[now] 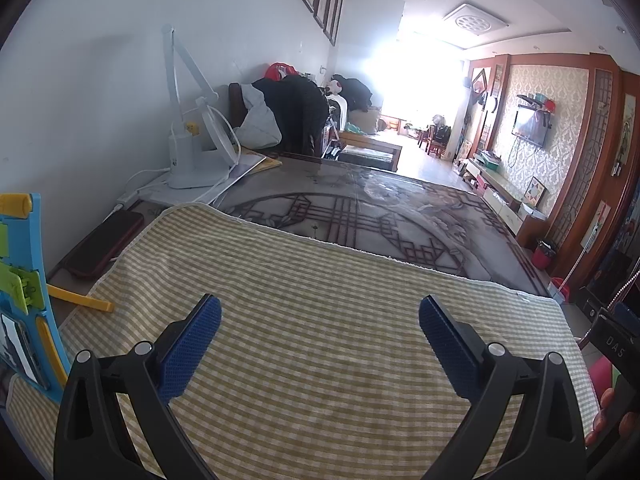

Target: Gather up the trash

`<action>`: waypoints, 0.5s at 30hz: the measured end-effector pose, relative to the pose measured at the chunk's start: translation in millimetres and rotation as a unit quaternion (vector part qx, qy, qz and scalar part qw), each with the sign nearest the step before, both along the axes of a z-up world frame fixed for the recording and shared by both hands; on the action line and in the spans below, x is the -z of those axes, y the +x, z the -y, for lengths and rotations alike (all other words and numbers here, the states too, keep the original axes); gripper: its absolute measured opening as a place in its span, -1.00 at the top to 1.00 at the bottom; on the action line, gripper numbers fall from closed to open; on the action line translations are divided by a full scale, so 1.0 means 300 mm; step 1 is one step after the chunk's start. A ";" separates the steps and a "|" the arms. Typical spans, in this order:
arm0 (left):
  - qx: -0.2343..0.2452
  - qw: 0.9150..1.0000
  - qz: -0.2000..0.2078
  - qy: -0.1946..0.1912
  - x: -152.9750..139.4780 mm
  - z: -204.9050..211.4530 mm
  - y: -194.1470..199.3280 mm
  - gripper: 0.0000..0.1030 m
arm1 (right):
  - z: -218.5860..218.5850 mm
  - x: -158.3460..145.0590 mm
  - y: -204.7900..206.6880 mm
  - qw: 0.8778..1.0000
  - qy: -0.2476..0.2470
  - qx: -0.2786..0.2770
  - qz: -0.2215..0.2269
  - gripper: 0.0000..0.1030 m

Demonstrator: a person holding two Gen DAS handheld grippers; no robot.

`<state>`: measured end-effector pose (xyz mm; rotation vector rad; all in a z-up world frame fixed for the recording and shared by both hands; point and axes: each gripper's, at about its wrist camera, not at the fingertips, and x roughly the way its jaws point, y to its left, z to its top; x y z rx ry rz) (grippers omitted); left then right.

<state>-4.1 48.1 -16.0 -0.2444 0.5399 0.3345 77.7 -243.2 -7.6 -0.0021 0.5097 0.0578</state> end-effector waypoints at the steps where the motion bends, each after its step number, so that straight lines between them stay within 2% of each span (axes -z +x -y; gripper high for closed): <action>1: 0.000 1.000 0.000 0.000 0.004 -0.001 -0.007 -0.85 | -0.003 -0.002 0.002 1.000 0.001 0.000 0.000 -0.91; 12: 0.005 1.000 -0.007 0.001 0.010 0.007 -0.009 -0.85 | -0.005 0.017 0.016 1.000 -0.009 -0.008 -0.009 -0.91; 15: -0.003 1.000 -0.015 -0.015 0.013 -0.017 -0.005 -0.85 | -0.020 0.051 0.046 0.999 -0.014 -0.012 -0.026 -0.91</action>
